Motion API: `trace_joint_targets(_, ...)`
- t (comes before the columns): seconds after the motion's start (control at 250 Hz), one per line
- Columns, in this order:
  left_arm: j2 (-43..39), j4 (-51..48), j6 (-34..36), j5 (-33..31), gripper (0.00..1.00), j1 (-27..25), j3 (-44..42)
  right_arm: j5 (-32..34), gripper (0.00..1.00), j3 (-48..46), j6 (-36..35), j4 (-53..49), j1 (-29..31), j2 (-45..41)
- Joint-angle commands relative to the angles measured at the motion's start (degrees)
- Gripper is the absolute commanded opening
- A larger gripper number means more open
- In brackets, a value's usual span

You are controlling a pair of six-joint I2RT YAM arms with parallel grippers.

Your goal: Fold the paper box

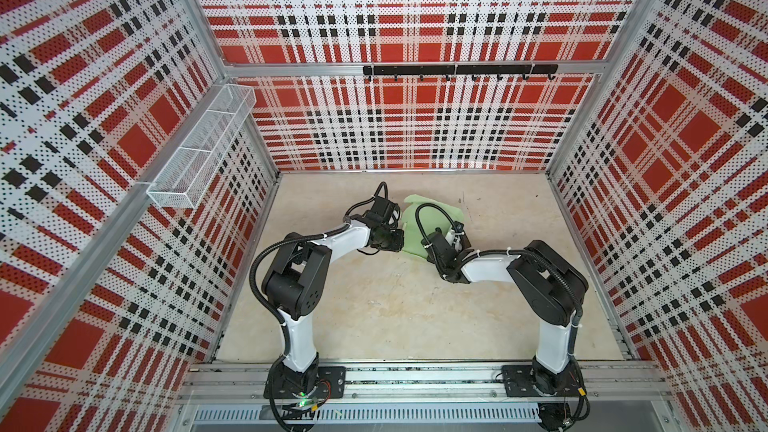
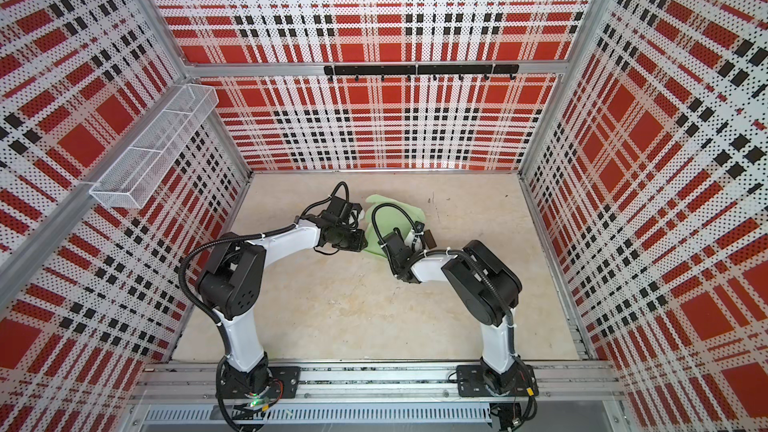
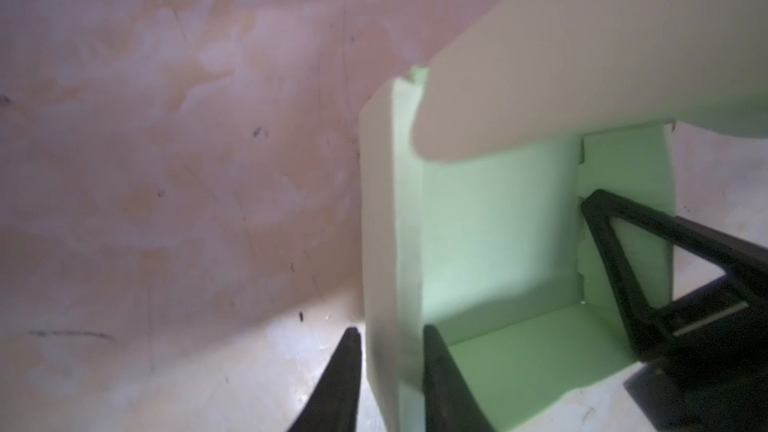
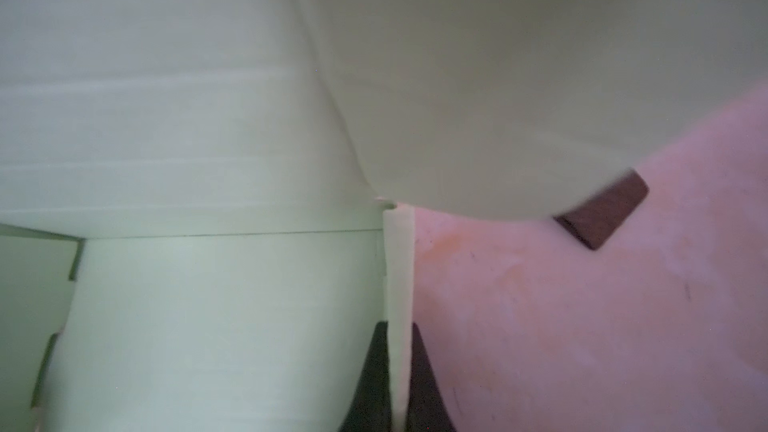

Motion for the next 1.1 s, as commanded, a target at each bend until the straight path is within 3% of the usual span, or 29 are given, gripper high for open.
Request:
trace_joint_targets(0.0, -2.14, -0.21, -0.57, 0.00, 0.40, -0.55, 0.87, -1.34, 0.00, -0.33, 0.51, -0.95, 0.06, 0.16)
trace_joint_targets(0.144, -3.52, -0.19, 0.15, -1.58, 0.41, -0.84, 0.53, -1.16, 0.00, -0.18, 0.43, -0.95, -0.01, -0.59)
trace_joint_targets(0.308, -2.14, -0.12, 0.52, -2.36, 0.41, -0.96, 0.36, -1.53, 0.26, -0.15, 0.16, -0.87, -0.17, -2.35)
trace_joint_targets(0.416, -1.81, -0.04, 0.41, -2.42, 0.41, -0.97, 0.17, -1.86, 0.35, -0.63, -0.06, -1.04, -0.38, -4.21)
trace_joint_targets(0.868, -3.47, -0.15, 0.52, -3.08, 0.52, -1.06, -0.22, -2.40, 0.59, -4.10, -0.21, -3.30, -2.19, -11.65)
trace_joint_targets(1.096, -7.74, 1.01, 1.76, -3.15, 0.60, 0.04, -2.25, -5.36, 0.71, -7.67, -5.91, -6.60, -4.15, -19.95)
